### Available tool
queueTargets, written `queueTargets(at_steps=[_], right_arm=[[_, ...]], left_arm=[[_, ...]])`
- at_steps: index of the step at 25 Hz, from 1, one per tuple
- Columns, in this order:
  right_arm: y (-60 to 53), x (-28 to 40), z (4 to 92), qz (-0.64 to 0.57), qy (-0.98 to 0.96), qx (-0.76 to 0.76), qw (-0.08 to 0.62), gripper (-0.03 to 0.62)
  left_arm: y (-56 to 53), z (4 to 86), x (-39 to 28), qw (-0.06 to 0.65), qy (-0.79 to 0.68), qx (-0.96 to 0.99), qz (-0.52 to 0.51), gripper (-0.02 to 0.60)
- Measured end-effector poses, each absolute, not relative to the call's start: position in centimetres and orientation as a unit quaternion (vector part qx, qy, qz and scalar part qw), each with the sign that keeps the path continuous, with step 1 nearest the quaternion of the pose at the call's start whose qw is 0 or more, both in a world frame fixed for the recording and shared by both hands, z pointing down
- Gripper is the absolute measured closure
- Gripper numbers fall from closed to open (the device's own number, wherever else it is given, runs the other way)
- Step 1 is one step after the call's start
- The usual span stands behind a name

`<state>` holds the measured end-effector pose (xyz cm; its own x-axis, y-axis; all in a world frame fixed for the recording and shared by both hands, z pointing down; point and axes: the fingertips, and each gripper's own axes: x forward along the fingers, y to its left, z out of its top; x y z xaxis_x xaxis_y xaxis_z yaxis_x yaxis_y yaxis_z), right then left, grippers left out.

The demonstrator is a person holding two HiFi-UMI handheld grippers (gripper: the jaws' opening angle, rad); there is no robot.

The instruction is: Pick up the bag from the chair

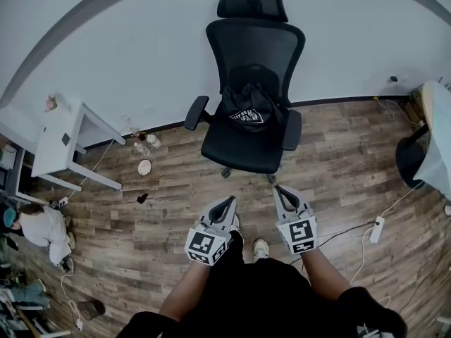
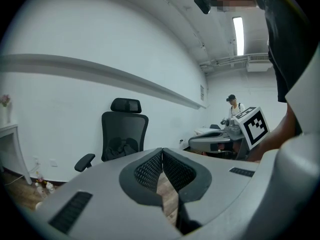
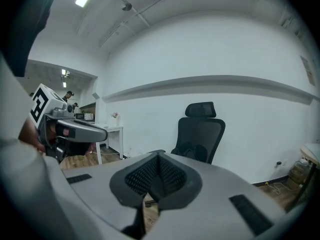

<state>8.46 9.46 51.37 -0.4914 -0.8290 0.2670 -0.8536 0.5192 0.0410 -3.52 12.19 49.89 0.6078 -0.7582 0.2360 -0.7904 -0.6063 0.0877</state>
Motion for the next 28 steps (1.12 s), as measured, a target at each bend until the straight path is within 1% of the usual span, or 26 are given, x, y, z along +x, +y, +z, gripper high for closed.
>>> queueTargets(at_steps=[4,8,13,19,28], right_arm=[[7.2,8.9,51.7,0.05,-0.854,0.5,0.133,0.572],[3.8,7.6,50.9,0.044,-0.855,0.498,0.138,0.572],[-1.3,6.4,50.0,0.044,-0.848,0.513,0.126,0.572],[-5.6,3.4,50.3,0.053,-0.841,0.521,0.133,0.572],[-10.9,0.9,51.6,0.115,-0.825,0.543,0.109,0.573]], left_arm=[[9.1,49.8,-4.1,0.09,-0.436,0.892,0.072,0.559],[4.9,49.5,-5.5,0.092,-0.435,0.894,0.06,0.558],[0.5,48.7,-7.0,0.089,-0.422,0.901,0.056,0.56],[-3.8,49.5,-10.9,0.107,-0.424,0.898,0.054,0.559],[-8.5,49.4,-14.9,0.112,-0.397,0.91,0.041,0.56]])
